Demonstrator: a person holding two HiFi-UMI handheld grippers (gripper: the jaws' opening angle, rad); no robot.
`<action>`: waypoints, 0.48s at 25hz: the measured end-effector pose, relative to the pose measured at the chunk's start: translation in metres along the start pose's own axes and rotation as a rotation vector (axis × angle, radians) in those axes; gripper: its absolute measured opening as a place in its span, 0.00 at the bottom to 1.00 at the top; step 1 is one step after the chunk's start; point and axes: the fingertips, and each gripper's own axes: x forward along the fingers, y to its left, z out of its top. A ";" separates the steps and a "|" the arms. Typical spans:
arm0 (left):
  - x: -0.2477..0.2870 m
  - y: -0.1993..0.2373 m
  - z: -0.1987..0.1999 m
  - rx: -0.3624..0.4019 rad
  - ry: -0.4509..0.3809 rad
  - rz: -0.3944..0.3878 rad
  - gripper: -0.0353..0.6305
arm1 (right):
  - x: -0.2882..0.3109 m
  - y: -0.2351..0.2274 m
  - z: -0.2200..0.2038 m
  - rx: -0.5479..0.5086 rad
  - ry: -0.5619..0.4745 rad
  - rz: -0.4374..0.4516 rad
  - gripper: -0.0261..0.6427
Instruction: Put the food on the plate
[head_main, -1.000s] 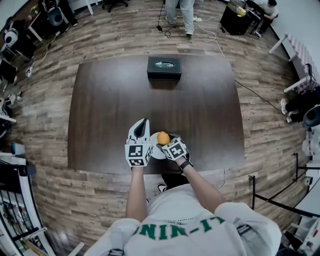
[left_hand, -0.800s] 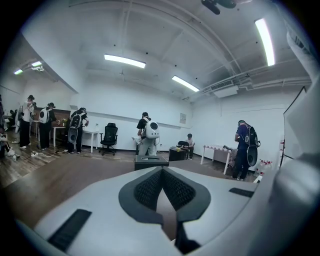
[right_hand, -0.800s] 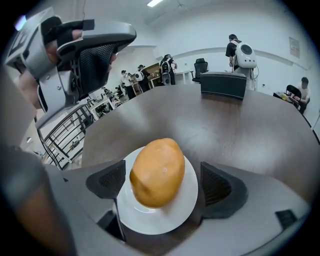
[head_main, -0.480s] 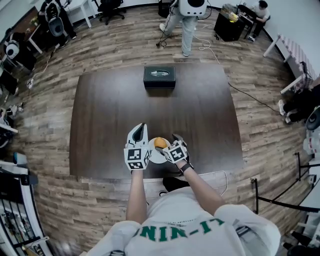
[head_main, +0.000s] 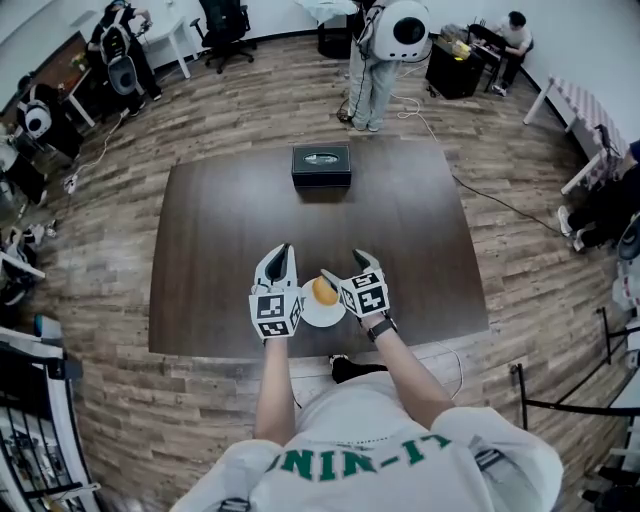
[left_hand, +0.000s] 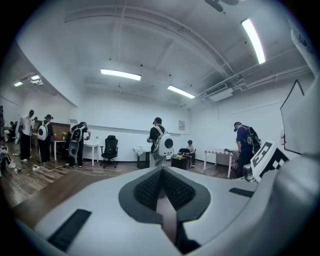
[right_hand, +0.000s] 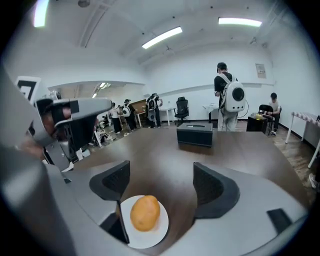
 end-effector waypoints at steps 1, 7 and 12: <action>-0.002 -0.001 0.004 0.006 -0.004 -0.001 0.07 | -0.006 0.000 0.010 -0.002 -0.025 -0.005 0.64; -0.010 0.002 0.037 0.009 -0.058 0.010 0.07 | -0.036 0.009 0.073 -0.015 -0.173 -0.010 0.53; -0.016 0.006 0.062 -0.003 -0.097 0.027 0.07 | -0.063 0.014 0.114 -0.029 -0.281 -0.023 0.45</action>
